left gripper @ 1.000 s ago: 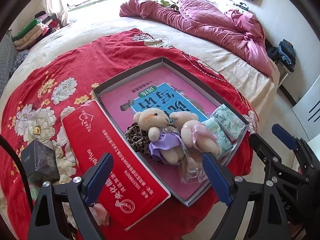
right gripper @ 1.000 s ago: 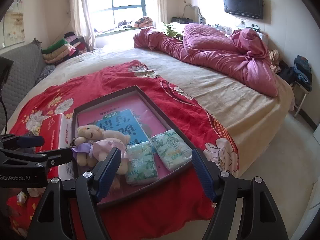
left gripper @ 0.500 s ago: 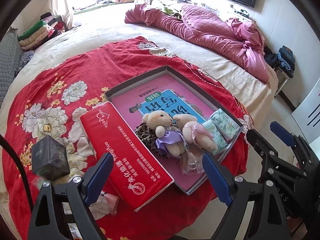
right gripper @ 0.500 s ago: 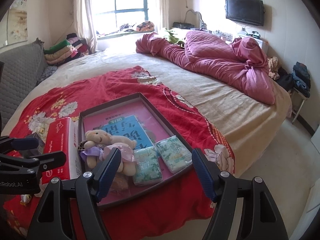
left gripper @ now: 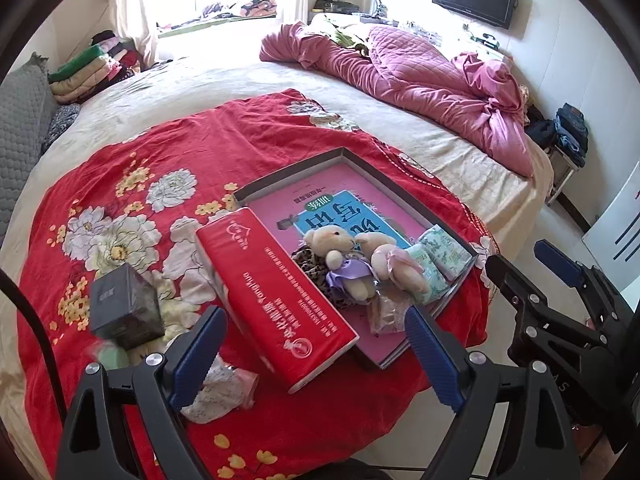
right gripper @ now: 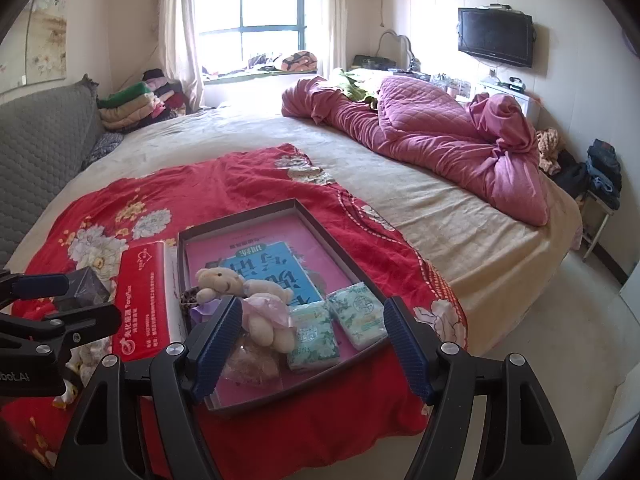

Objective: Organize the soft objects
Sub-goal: 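Move both open tools away from the tray back toward the pile of items, then grasp the white floral scrunchie with the right tool while the left tool grasps the snack packet, then carry the scrunchie with the right tool while the left tool carries the snack packet to the tray, then lower the scrunchie and snack packet into the tray and open both tools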

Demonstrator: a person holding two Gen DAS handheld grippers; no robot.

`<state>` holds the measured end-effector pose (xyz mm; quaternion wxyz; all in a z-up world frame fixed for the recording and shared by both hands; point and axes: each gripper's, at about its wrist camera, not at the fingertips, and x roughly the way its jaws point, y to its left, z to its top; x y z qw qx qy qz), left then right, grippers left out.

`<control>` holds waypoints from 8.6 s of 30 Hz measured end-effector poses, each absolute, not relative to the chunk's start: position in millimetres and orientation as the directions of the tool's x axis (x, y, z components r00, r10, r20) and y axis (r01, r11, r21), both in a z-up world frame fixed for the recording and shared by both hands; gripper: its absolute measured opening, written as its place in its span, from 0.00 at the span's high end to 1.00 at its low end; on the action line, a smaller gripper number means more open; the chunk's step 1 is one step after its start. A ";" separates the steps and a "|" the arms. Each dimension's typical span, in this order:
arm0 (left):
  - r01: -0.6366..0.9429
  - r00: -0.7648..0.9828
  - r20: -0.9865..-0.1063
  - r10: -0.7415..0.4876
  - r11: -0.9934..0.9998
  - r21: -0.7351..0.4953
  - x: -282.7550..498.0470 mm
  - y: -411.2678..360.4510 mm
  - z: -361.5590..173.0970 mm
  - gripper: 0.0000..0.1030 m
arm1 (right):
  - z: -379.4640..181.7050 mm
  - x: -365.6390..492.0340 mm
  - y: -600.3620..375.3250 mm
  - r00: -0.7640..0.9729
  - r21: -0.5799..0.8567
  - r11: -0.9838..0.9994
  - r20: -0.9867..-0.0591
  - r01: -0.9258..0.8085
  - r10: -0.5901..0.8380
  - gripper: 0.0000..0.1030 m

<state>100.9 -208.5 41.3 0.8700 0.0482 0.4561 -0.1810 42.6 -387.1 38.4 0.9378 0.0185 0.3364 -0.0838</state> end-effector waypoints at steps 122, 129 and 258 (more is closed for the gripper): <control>-0.037 0.321 -0.921 -0.223 0.968 -0.247 117.7 -27.6 -109.2 0.61 | 12.6 116.9 -186.3 0.683 -0.087 0.928 -0.703 -0.363 0.201 0.94; 0.016 0.389 -0.897 -0.209 0.975 -0.220 104.5 -39.4 -72.0 0.61 | 28.9 105.8 -208.7 0.715 -0.062 0.948 -0.672 -0.313 0.192 0.94; 0.446 0.353 -0.892 -0.284 0.889 -0.107 203.4 -307.5 -49.5 0.46 | -34.4 112.0 -452.2 0.717 0.021 0.968 -0.676 0.248 -0.170 0.44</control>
